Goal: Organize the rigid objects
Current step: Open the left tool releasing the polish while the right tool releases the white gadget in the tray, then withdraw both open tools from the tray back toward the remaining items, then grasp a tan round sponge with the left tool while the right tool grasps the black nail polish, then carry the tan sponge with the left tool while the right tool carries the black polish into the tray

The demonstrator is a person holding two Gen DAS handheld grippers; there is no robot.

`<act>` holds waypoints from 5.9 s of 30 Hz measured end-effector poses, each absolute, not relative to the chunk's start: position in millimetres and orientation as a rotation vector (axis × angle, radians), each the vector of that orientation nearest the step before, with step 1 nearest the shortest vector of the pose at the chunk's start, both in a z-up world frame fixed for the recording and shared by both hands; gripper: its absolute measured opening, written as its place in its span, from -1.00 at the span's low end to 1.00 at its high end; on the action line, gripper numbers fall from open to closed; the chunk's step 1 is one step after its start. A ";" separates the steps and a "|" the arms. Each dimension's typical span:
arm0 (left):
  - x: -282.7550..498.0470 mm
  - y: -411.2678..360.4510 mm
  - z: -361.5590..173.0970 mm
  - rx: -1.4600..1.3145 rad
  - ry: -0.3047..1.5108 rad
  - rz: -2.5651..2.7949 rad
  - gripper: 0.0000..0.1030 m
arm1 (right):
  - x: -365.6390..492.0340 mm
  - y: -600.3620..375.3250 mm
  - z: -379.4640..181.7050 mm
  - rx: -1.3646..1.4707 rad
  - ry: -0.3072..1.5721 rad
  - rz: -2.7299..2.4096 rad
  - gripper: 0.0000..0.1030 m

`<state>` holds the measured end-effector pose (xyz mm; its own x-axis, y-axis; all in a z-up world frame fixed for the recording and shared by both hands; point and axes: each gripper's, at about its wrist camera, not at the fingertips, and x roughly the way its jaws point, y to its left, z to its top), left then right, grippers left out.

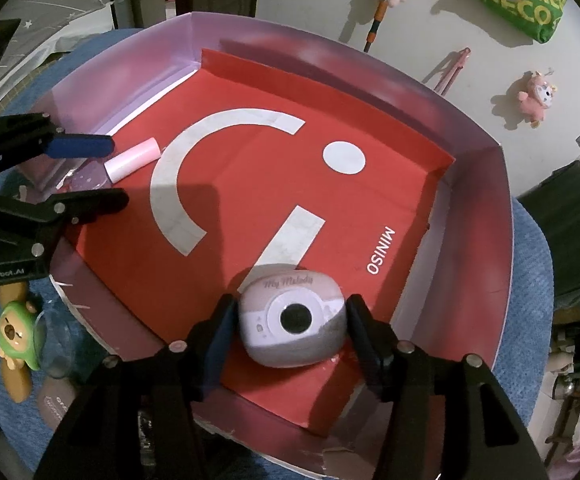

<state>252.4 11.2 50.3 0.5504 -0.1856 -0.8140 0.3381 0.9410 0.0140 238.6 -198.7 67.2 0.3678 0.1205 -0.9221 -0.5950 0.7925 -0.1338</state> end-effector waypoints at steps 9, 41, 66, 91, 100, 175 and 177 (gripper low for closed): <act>236.9 11.3 74.5 0.180 0.834 -0.304 0.36 | 232.6 -197.7 75.1 -0.464 1.096 0.503 0.38; 53.1 27.6 124.2 -0.033 0.477 -0.198 0.86 | 37.8 -257.1 181.7 -0.081 0.550 0.327 1.00; 69.4 15.4 32.4 -0.078 0.784 -0.227 0.86 | 66.0 -268.6 69.7 -0.052 0.806 0.207 1.00; 82.6 4.0 24.8 -0.002 0.829 -0.253 0.69 | 89.2 -272.6 58.3 -0.072 0.895 0.197 0.88; 81.5 -3.5 27.4 0.030 0.808 -0.289 -0.09 | 96.0 -252.6 57.0 -0.125 0.916 0.296 0.10; 265.5 -36.6 56.5 0.366 1.058 -0.730 -0.31 | 227.1 -174.3 81.3 -0.436 1.030 0.772 -0.23; 267.8 -36.4 55.5 0.376 1.074 -0.741 -0.31 | 229.1 -172.2 80.4 -0.451 1.042 0.785 -0.23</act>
<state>267.8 -36.4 55.5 0.2719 -0.3605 -0.8922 0.7059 0.7049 -0.0697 229.1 -172.2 80.4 0.2765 0.3582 -0.8918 -0.7582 0.6514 0.0266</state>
